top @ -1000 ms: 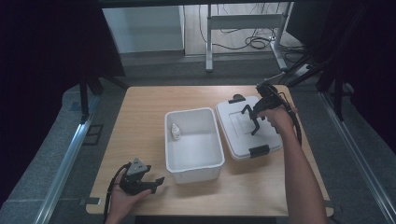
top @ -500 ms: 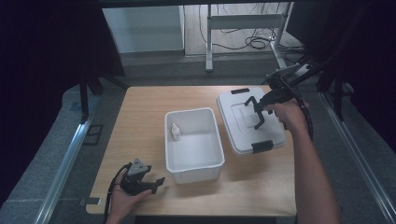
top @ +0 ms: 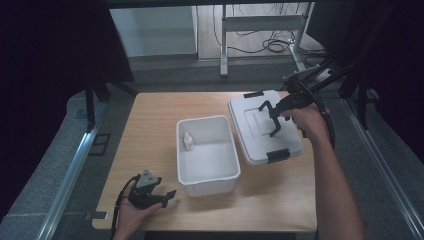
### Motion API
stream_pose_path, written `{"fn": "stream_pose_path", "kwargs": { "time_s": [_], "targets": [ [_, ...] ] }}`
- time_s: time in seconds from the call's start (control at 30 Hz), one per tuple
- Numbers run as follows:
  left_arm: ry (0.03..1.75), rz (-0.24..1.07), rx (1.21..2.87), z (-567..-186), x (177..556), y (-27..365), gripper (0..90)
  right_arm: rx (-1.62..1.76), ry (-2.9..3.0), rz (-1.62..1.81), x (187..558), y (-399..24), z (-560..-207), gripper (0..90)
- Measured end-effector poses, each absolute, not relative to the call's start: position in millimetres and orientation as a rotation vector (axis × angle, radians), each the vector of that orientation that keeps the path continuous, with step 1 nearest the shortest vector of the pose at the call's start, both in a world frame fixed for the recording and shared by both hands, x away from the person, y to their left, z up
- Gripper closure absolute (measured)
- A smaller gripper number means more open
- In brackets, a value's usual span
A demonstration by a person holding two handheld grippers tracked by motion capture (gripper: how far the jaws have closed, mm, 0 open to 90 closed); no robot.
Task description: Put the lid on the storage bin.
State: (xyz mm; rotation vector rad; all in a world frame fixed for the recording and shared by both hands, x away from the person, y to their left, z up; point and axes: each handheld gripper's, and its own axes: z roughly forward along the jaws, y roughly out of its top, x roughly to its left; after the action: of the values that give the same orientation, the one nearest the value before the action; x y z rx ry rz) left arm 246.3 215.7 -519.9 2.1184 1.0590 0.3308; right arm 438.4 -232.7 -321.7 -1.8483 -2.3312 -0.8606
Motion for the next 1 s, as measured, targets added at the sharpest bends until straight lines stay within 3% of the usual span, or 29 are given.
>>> {"fn": "stream_pose_path", "kwargs": {
  "time_s": [1.0],
  "targets": [
    [1.052,0.327,2.075,-513.1,244.6,222.7,25.7,-1.836,-2.276,-0.889,417.7,-182.3,-294.8,85.2]
  ]
}}
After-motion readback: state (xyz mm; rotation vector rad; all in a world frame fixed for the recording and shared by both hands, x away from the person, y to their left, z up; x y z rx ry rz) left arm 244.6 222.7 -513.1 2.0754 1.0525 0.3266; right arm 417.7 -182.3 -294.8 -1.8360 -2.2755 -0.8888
